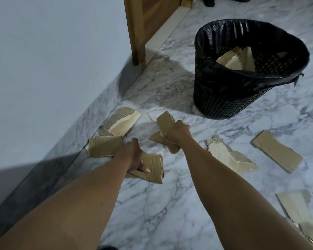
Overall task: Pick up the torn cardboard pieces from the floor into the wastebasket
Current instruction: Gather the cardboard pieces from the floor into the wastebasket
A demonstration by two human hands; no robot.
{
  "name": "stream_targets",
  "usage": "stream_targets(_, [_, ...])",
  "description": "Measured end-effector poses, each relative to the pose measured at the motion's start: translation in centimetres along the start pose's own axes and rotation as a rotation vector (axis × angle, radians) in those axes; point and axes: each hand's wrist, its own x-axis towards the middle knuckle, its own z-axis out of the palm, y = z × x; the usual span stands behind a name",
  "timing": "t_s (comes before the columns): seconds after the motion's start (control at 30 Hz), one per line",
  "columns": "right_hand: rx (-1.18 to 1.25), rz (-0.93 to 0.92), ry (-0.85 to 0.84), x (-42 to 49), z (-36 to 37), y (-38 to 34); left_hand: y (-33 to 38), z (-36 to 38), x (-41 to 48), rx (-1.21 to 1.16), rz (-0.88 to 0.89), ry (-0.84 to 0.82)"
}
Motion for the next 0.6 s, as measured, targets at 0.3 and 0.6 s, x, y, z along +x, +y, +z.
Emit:
stream_targets(0.3, [0.151, -0.151, 0.041, -0.4, -6.5, -1.1, -0.1, -2.5, -0.8, -0.069, 0.073, -0.280])
stream_targets(0.6, [-0.425, -0.190, -0.127, 0.4, 0.9, -0.2, -11.1, -2.8, 3.0, 0.102, -0.097, -0.005])
